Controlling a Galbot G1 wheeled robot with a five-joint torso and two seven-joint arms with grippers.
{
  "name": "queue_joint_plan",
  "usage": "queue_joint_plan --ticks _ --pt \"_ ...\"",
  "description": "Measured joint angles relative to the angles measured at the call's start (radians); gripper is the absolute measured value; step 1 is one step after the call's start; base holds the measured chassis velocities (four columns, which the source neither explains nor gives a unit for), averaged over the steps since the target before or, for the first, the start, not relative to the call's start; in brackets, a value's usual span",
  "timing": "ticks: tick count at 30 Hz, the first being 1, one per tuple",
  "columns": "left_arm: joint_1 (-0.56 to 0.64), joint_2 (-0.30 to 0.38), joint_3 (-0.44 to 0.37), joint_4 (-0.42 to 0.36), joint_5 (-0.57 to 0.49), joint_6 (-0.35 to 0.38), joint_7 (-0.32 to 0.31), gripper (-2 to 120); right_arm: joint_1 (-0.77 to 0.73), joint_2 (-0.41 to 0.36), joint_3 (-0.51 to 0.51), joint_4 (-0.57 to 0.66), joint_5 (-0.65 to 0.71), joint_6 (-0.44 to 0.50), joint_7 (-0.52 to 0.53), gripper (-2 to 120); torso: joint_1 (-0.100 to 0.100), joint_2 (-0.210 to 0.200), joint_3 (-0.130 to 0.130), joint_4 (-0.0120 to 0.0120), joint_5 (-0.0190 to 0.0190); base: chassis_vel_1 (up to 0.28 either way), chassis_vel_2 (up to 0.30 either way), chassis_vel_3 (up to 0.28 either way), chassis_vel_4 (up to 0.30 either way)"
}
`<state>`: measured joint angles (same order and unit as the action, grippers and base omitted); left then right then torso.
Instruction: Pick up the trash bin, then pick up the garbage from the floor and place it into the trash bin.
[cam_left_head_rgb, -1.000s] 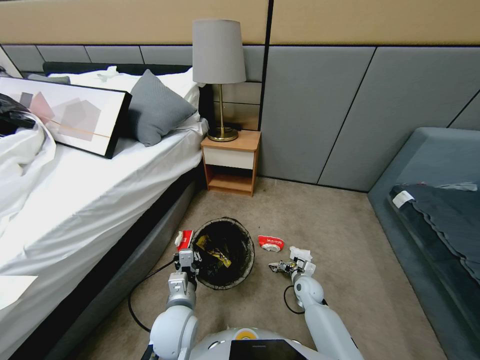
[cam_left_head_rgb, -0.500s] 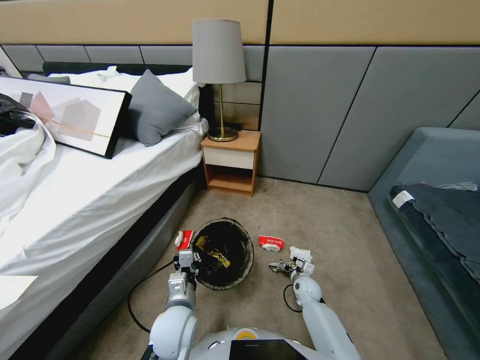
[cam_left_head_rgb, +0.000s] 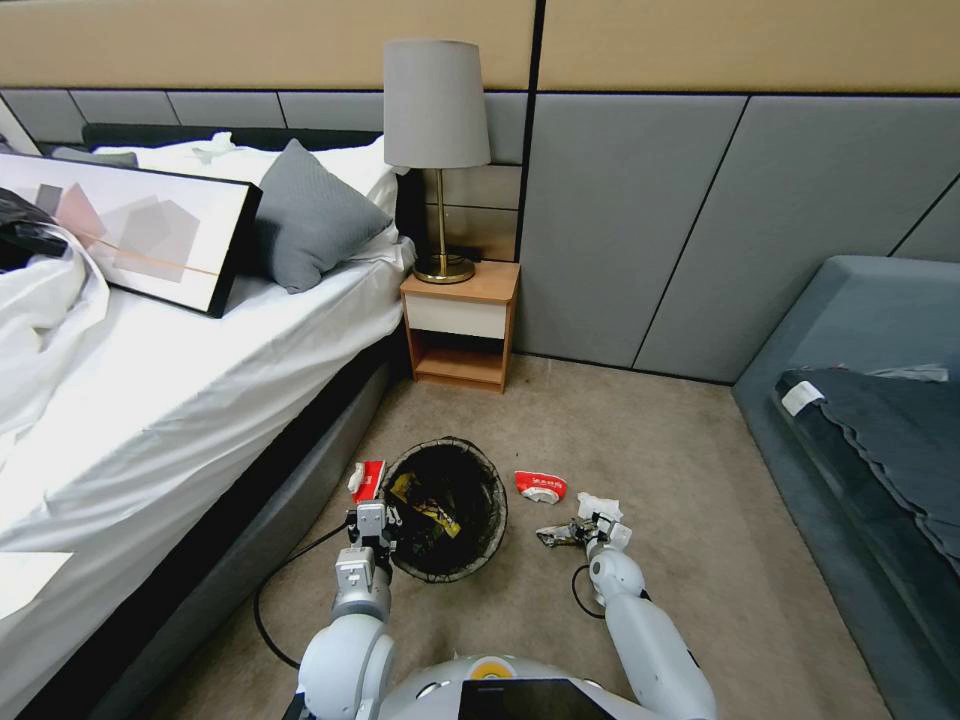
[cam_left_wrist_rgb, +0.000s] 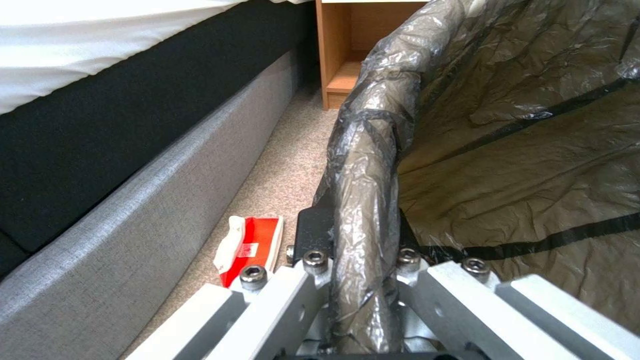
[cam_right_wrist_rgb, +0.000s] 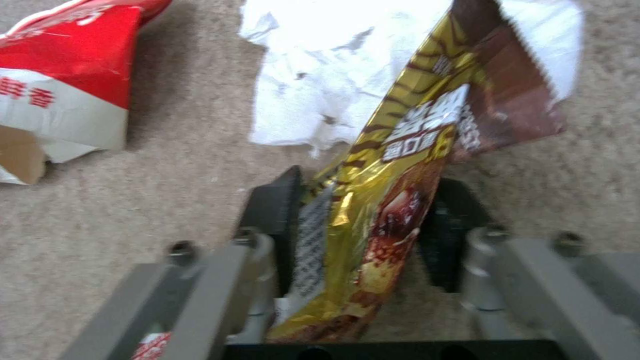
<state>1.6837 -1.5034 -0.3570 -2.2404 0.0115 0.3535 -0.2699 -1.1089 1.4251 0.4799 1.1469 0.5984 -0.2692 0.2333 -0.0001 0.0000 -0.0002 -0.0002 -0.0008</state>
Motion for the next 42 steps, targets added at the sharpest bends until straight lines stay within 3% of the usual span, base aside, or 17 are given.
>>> queue_joint_plan --ticks 5,8,17,22,30,33,34,38,40,42 --pt "-0.002 0.000 0.001 0.001 -0.001 0.000 0.000 1 -0.002 0.001 0.000 -0.001 -0.010 0.006 -0.006 18 0.000 0.000 0.000 0.0005 0.0011 0.000 0.000 0.000 0.000" --pt "-0.003 -0.001 0.003 0.004 -0.001 0.000 0.000 1 -0.003 0.003 -0.002 -0.001 -0.017 0.011 -0.008 3 0.000 0.000 0.000 0.0008 0.0017 0.000 0.000 0.000 0.000" --pt "-0.003 -0.001 0.002 0.004 -0.002 0.000 0.000 1 -0.006 0.003 -0.008 0.007 -0.029 0.029 -0.008 0 0.000 0.000 0.000 0.0006 0.0017 0.000 0.000 0.000 0.000" --pt "-0.004 -0.001 0.001 0.004 -0.002 0.000 0.000 1 -0.027 0.001 -0.012 0.072 -0.044 0.070 -0.010 0 0.000 0.000 0.000 0.0003 0.0013 0.000 0.000 0.000 0.000" --pt "-0.005 0.000 0.005 0.011 -0.005 0.000 0.001 1 -0.125 -0.006 -0.036 0.349 -0.122 0.198 -0.061 0 0.000 0.000 0.000 0.0001 0.0012 0.000 0.000 0.000 0.000" --pt "-0.003 0.007 0.007 0.013 -0.010 0.001 0.002 1 -0.187 -0.021 -0.066 0.579 -0.167 0.268 -0.100 0 0.000 0.000 0.000 0.0002 0.0005 0.000 0.000 0.000 0.000" --pt "-0.003 0.007 0.007 0.013 -0.010 0.001 0.002 1 -0.187 -0.021 -0.066 0.579 -0.167 0.268 -0.100 0 0.000 0.000 0.000 0.0002 0.0005 0.000 0.000 0.000 0.000" --pt "0.002 0.009 0.012 0.004 -0.012 0.003 0.001 1 -0.240 -0.043 -0.096 0.812 -0.218 0.381 -0.220 0 0.000 0.000 0.000 0.0002 0.0008 0.000 0.000 0.000 0.000" --pt "0.003 0.009 0.014 0.002 -0.014 0.003 0.002 1 -0.251 -0.049 -0.105 0.860 -0.219 0.401 -0.251 0 0.000 0.000 0.000 0.0002 0.0008 0.000 0.000 0.000 0.000" --pt "0.004 0.009 0.021 0.001 -0.017 0.006 0.001 1 -0.288 -0.072 -0.136 0.976 -0.209 0.463 -0.359 0 0.000 0.000 0.000 0.0003 0.0007 0.000 0.000 0.000 0.000"
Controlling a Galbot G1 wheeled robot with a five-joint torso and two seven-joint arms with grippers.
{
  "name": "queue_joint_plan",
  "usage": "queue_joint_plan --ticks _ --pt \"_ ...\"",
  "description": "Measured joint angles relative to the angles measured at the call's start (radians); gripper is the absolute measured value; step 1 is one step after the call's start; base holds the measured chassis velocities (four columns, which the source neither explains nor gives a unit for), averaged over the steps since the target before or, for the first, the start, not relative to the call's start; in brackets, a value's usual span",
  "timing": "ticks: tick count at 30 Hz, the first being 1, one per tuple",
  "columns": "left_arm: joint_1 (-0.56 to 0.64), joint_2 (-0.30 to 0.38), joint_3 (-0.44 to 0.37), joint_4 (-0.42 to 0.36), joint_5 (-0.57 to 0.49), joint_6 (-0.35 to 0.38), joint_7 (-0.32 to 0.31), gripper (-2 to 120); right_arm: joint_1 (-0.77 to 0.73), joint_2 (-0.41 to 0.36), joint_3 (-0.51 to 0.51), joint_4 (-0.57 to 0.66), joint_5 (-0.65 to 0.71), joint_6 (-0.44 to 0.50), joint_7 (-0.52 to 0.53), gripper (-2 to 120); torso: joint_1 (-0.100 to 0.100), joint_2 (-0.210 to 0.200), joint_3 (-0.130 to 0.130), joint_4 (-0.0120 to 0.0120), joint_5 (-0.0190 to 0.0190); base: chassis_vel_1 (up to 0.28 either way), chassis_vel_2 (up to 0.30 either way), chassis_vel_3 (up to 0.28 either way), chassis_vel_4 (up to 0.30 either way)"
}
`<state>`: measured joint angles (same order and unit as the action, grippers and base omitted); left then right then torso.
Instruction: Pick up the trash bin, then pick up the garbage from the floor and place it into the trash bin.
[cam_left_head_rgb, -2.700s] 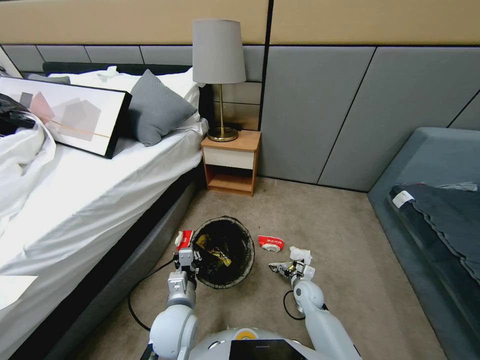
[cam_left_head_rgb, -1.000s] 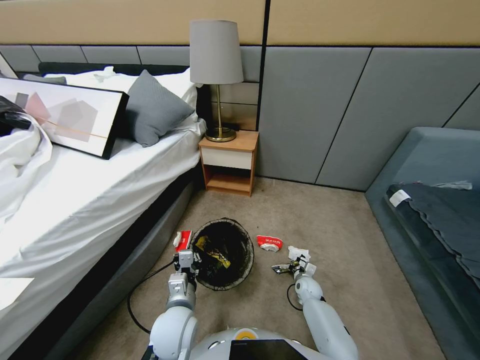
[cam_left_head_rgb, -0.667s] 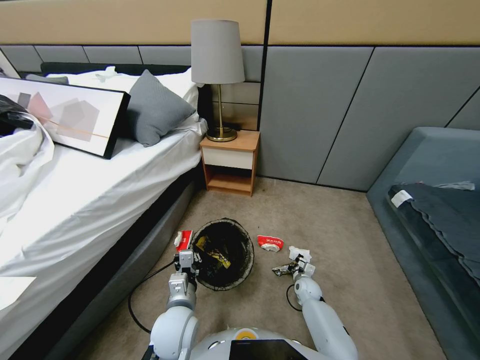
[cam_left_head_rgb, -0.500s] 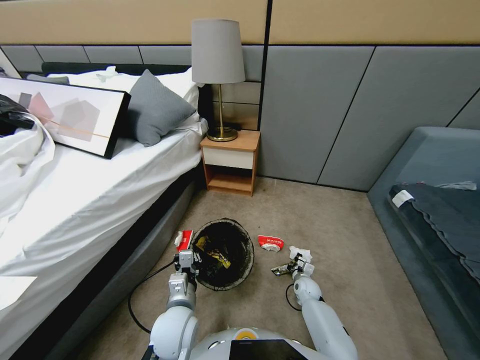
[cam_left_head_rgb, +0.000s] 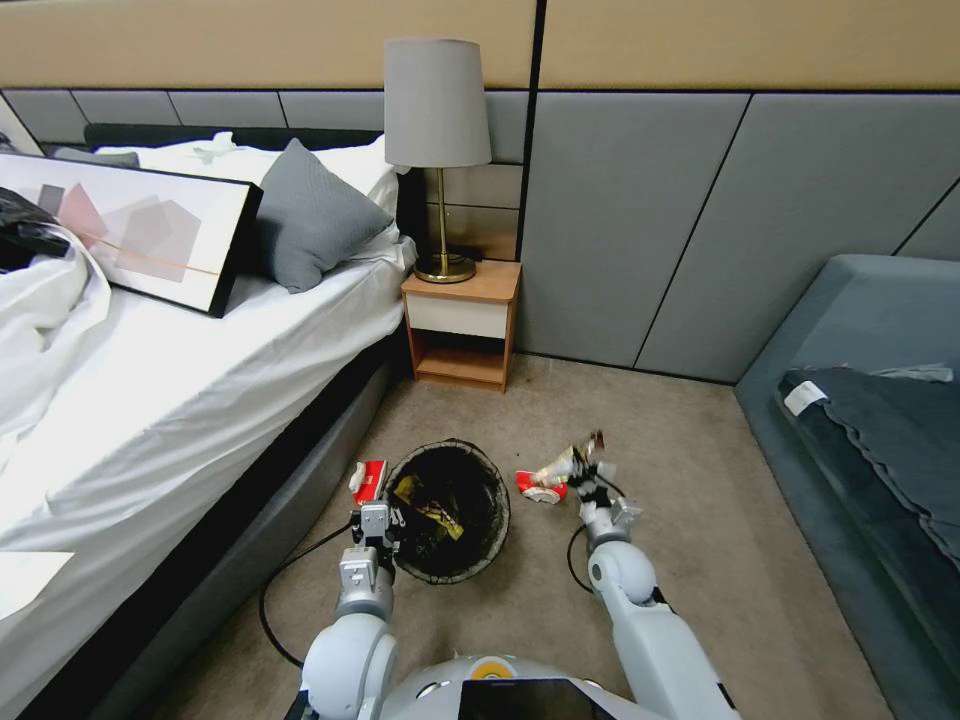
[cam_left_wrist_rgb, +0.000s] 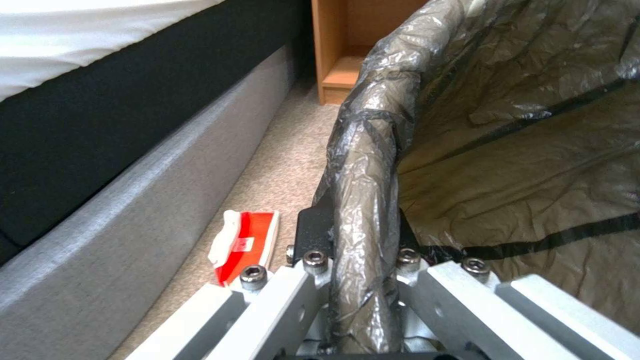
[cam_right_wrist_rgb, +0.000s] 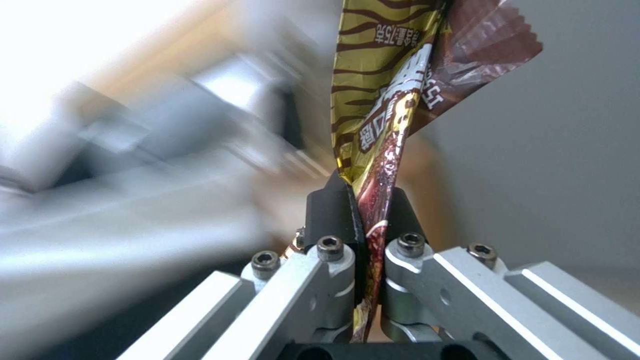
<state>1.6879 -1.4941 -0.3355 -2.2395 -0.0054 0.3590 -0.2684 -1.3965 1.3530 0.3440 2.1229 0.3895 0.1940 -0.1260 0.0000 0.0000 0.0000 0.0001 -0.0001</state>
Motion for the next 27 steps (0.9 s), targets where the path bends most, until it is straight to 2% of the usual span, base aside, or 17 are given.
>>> queue_joint_plan --ticks 1,4,9,11,17,24,27 --pt "0.000 0.000 0.000 0.000 0.000 0.000 0.000 1 0.000 0.000 0.000 0.000 0.000 0.000 0.000 0 0.000 0.000 0.000 0.0000 0.0000 0.000 0.000 0.000 0.000" --pt "0.001 -0.001 0.012 0.000 -0.005 0.004 0.000 1 -0.046 -0.034 -0.040 0.087 -0.010 0.071 -0.137 0 0.000 0.000 0.000 -0.0003 0.0001 0.000 0.000 0.000 0.000" --pt "0.001 -0.002 0.017 0.002 -0.005 0.005 0.000 1 -0.065 -0.055 -0.066 0.122 -0.045 0.089 -0.196 0 0.000 0.000 0.000 -0.0002 0.0002 0.000 0.000 0.000 0.000" --pt "0.001 -0.003 0.021 0.003 -0.005 0.005 0.000 1 -0.075 -0.066 -0.085 0.130 -0.100 0.099 -0.226 0 0.000 0.000 0.000 -0.0001 0.0002 0.000 0.000 0.000 0.000" --pt "-0.003 -0.004 0.026 0.006 -0.003 0.006 0.001 1 -0.095 -0.061 -0.136 0.056 -0.213 0.133 -0.244 0 0.000 0.000 0.000 -0.0002 0.0001 0.000 0.000 0.000 0.000" --pt "-0.005 -0.005 0.028 0.009 -0.002 0.006 0.001 1 -0.088 -0.044 -0.177 -0.030 -0.250 0.148 -0.235 0 0.000 0.000 0.000 -0.0002 0.0002 0.000 0.000 0.000 0.000" --pt "-0.004 -0.006 0.032 0.009 0.001 0.006 0.001 1 -0.062 -0.034 -0.192 -0.107 -0.257 0.155 -0.228 0 0.000 0.000 0.000 0.0000 0.0001 0.000 0.000 0.000 0.000"
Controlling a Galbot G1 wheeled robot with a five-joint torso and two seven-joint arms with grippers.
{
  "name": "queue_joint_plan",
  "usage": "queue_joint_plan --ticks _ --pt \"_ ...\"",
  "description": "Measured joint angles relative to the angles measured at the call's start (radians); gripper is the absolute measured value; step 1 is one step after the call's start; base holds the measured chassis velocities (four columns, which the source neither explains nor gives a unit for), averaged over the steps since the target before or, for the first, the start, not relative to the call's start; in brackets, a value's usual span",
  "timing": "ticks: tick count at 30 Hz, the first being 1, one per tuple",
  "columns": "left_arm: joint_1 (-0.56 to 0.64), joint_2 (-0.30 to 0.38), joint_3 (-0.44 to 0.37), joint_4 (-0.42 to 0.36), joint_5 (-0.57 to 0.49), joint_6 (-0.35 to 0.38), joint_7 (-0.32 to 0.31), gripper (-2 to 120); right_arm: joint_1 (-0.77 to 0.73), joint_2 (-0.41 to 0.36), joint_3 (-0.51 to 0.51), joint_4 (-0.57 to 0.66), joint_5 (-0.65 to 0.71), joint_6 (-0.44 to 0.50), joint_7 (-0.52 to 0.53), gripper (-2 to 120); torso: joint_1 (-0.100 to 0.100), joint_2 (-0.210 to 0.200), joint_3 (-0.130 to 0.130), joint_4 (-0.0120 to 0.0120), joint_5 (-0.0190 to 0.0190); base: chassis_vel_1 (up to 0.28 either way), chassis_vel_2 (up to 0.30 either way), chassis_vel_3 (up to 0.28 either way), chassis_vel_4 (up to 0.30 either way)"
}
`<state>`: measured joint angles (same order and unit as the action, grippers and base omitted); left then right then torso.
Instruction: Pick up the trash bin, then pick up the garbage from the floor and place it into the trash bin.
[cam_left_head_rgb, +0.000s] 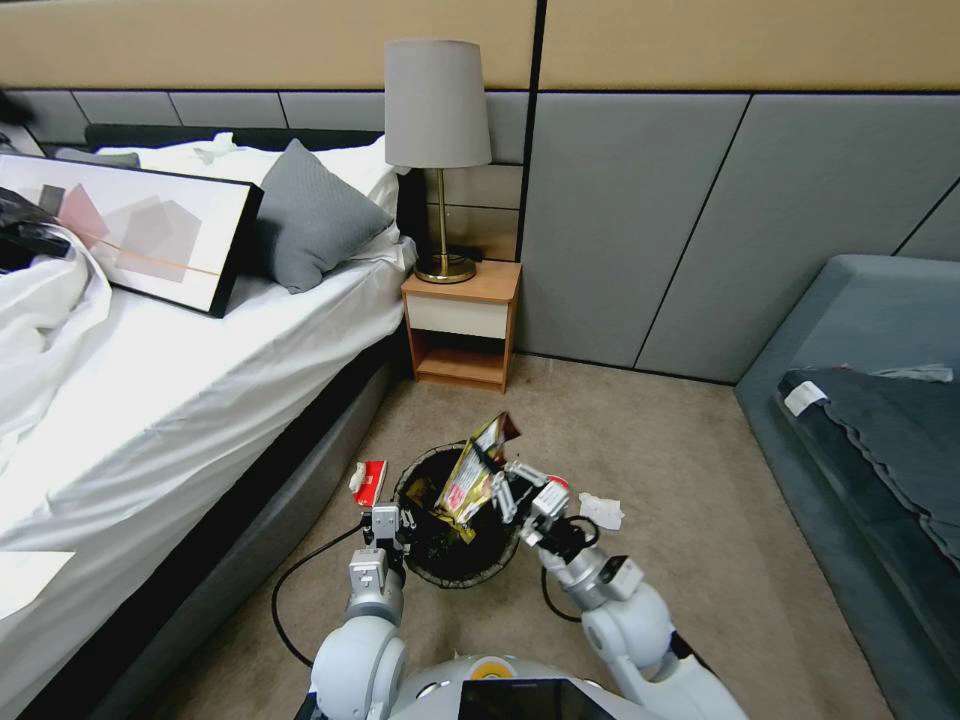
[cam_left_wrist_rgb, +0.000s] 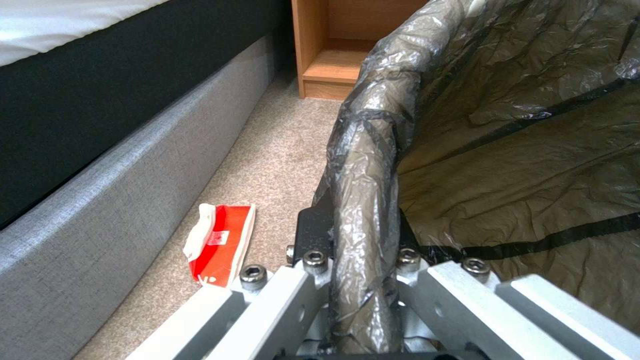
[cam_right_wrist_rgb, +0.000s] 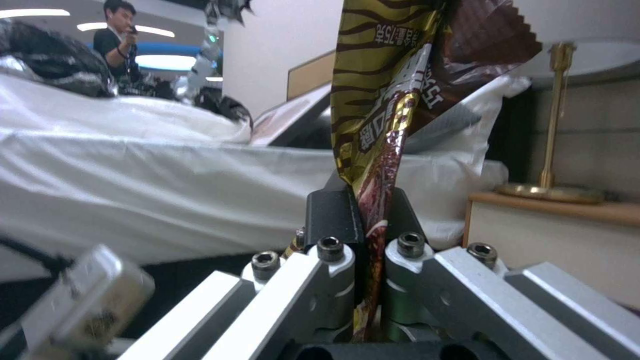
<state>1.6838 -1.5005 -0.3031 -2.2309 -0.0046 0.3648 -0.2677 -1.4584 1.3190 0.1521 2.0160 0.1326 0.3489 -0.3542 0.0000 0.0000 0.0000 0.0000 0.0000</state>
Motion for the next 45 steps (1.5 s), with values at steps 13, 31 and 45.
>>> queue_joint_plan --ticks 13,31,45 --pt "0.004 -0.001 0.004 -0.001 0.004 -0.001 0.001 1 0.033 0.013 0.002 -0.132 -0.001 0.008 0.020 0 0.000 0.000 0.000 0.0000 0.0000 0.000 0.000 0.000 0.000" --pt "-0.004 -0.005 0.008 0.004 0.004 -0.002 0.001 1 0.010 0.016 0.001 -0.154 -0.031 0.019 0.016 64 0.000 0.000 0.000 -0.0001 0.0000 0.000 0.000 0.000 0.000" --pt "-0.005 -0.005 0.010 0.005 0.001 0.001 0.000 1 -0.015 0.006 0.001 -0.076 -0.074 0.034 0.035 100 0.000 0.000 0.000 0.0000 0.0001 0.000 0.000 0.000 0.000"
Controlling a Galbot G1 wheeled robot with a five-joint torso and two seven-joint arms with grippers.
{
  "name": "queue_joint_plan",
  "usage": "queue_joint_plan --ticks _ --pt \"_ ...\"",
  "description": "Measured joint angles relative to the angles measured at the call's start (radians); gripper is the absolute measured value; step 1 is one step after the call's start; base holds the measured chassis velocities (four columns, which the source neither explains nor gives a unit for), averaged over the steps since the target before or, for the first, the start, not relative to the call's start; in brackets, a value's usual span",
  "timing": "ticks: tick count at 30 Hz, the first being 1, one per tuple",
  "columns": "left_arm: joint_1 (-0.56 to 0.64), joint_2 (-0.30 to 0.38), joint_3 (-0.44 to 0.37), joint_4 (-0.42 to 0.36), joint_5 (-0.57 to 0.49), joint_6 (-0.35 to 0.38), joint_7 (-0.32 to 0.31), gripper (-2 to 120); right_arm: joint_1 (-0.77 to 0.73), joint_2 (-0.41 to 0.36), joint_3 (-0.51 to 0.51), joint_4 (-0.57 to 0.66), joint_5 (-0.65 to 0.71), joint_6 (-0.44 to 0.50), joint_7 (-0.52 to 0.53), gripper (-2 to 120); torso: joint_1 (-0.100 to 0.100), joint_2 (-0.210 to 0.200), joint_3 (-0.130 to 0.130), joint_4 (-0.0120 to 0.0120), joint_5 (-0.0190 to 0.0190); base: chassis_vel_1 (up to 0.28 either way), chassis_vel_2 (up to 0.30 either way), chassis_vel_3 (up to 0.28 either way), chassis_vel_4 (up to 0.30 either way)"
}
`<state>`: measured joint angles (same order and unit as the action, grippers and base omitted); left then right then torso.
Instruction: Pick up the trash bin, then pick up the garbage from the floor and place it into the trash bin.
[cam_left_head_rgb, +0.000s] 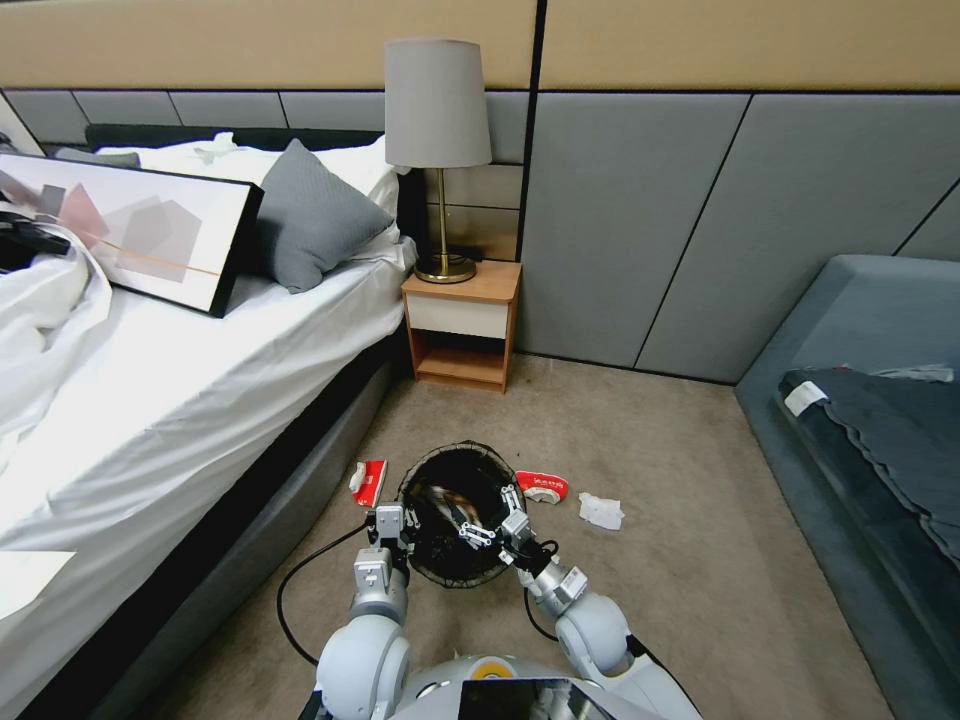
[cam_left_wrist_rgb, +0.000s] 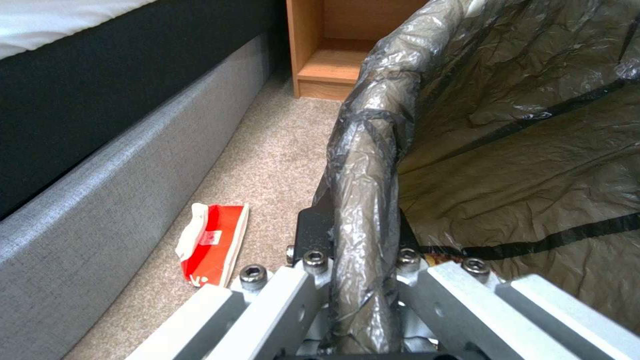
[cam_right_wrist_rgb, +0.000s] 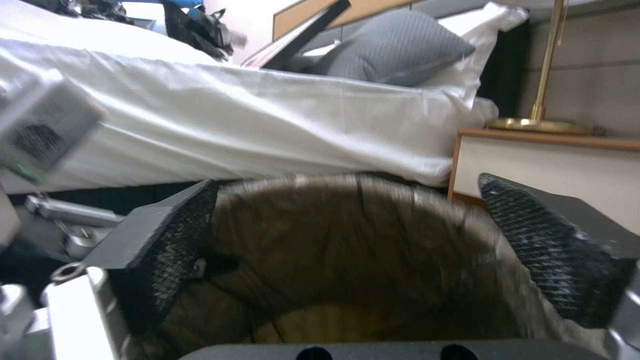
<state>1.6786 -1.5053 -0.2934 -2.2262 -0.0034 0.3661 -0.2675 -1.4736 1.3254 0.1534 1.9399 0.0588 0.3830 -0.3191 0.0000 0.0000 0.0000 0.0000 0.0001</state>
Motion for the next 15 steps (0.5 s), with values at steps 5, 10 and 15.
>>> queue_joint_plan --ticks 5,10,15 --pt "-0.001 0.003 -0.002 0.000 0.000 0.001 0.000 1 -0.012 -0.002 0.008 0.077 -0.013 0.003 0.016 100 0.000 0.000 0.000 0.0000 0.0000 0.000 0.000 0.000 0.000" --pt "0.002 0.004 -0.007 0.005 0.000 0.001 0.000 1 -0.022 0.012 0.055 0.228 -0.028 -0.003 0.059 100 0.000 0.000 0.000 0.0000 0.0000 0.000 0.000 0.000 0.000" --pt "-0.005 0.000 -0.043 0.003 -0.011 0.000 0.000 1 -0.099 0.036 0.153 0.358 -0.165 -0.068 0.217 100 0.000 0.000 0.000 -0.0001 -0.0003 0.000 0.000 0.000 0.000"
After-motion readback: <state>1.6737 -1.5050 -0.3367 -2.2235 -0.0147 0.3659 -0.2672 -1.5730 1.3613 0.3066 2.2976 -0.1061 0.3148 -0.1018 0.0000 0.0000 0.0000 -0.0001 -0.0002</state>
